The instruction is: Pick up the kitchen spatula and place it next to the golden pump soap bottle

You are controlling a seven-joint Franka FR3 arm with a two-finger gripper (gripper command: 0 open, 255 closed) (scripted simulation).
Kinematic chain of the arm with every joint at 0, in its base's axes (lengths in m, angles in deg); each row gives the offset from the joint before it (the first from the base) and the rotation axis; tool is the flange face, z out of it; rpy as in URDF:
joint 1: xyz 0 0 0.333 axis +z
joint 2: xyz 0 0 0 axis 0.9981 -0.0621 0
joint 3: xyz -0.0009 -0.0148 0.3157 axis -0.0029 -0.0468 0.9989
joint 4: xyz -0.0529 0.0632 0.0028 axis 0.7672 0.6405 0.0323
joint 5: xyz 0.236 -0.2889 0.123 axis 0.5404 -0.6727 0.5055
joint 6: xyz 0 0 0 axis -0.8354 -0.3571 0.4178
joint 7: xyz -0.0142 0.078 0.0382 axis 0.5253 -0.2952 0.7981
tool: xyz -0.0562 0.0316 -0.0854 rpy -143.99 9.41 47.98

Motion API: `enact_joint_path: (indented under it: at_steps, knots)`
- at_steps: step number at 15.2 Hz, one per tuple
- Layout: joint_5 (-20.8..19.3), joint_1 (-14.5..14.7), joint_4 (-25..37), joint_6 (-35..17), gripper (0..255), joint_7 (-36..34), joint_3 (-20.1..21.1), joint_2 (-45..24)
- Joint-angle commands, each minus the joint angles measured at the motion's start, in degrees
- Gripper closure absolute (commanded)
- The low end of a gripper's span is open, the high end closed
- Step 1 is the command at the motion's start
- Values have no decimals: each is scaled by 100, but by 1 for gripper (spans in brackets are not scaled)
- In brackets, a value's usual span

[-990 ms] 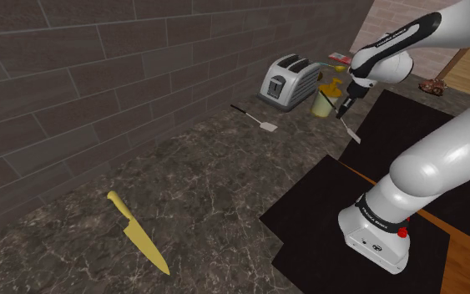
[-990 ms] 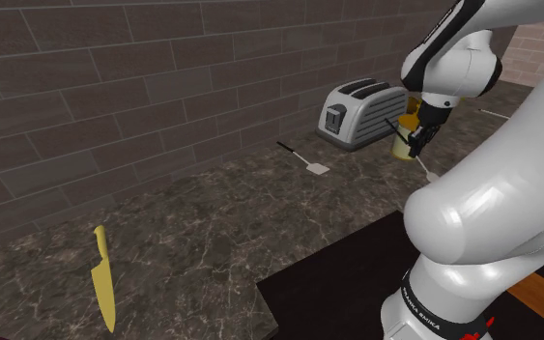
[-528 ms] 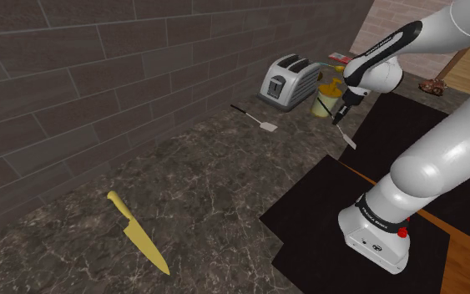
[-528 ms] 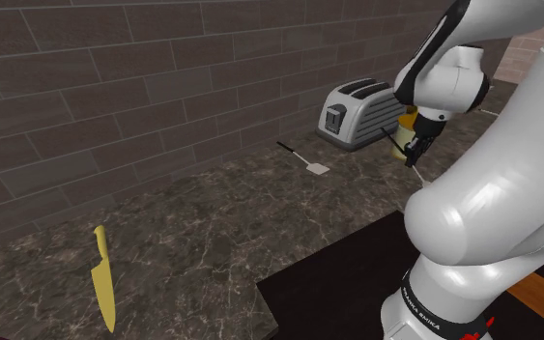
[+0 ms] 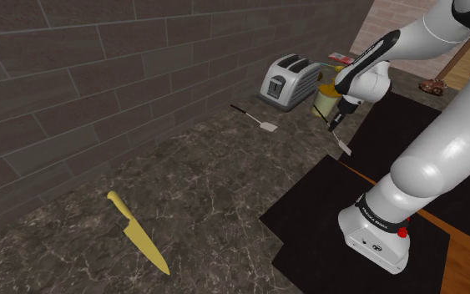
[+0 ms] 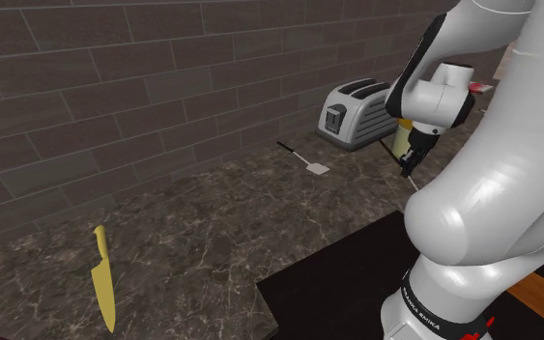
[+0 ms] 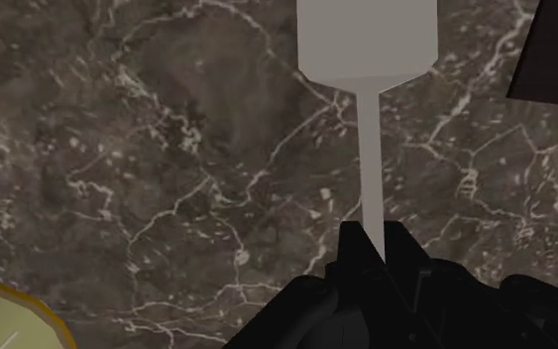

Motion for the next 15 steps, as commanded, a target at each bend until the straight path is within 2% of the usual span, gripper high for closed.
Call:
enact_joint_path:
  at_steps: [1,8,15]
  knots:
    - [315,-42,6,-155,255,239,89,-207]
    - [1383,-382,128,-605,255,1045,628,-914]
    - [1377,-392,127,-606,255,1040,638,-913]
